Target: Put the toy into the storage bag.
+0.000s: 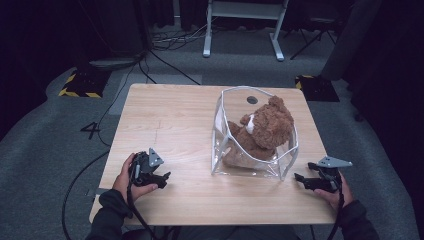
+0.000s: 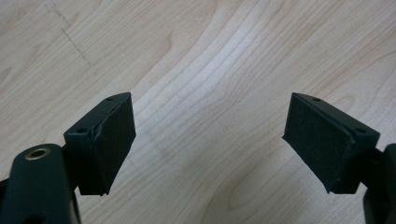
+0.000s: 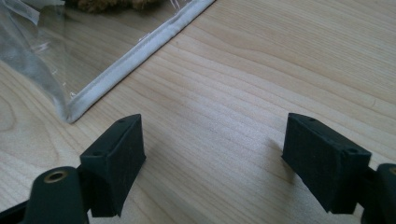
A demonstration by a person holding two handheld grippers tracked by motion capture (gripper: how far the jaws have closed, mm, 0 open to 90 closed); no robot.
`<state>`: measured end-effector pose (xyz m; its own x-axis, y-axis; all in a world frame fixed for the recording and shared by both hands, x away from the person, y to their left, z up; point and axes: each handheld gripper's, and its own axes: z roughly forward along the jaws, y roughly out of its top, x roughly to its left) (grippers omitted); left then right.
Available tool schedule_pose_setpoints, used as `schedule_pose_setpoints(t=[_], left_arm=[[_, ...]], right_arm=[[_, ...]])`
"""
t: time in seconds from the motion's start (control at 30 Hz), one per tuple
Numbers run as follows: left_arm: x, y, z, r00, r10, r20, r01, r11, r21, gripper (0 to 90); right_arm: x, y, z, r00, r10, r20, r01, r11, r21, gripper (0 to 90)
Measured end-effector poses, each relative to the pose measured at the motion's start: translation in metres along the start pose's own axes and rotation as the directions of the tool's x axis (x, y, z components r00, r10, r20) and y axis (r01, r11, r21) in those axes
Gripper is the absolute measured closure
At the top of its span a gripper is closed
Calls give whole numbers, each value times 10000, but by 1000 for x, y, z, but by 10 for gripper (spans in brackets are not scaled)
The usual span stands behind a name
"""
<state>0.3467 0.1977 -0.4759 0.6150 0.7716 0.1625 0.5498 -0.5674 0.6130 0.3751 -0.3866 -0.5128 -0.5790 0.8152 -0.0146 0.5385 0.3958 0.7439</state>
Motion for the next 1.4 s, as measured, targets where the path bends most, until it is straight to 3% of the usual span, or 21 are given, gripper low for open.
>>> schedule_pose_setpoints(t=[0.5, 0.63, 0.77, 0.83, 0.93, 0.97, 1.4], left_arm=[[0, -32, 9, 9980, -606, -149, 606, 9982, -41, 168], [-2, -42, 8, 9957, -912, -174, 902, 9947, -484, 163], [2, -54, 8, 9866, -1628, 140, 1634, 9819, -962, 157], [4, -57, 7, 9805, -1937, 329, 1959, 9765, -903, 157], [5, -58, 6, 9763, -2120, 431, 2150, 9729, -846, 158], [7, -59, 7, 9697, -2372, 590, 2414, 9672, -792, 159], [7, -59, 7, 9698, -2371, 579, 2412, 9672, -801, 159]], right_arm=[[0, 0, 0, 10000, 3, 9, -3, 10000, 7, 205], [0, 0, 0, 10000, 7, -1, -7, 10000, -1, 205], [0, 0, 0, 10000, 4, -4, -4, 10000, 1, 206], [0, 0, 0, 10000, -11, -8, 11, 10000, 8, 207], [0, 0, 0, 10000, -37, -9, 37, 10000, 13, 207], [0, 0, 0, 10000, -29, -12, 29, 10000, 14, 207], [0, 0, -1, 10000, -51, -37, 51, 10000, 19, 206]])
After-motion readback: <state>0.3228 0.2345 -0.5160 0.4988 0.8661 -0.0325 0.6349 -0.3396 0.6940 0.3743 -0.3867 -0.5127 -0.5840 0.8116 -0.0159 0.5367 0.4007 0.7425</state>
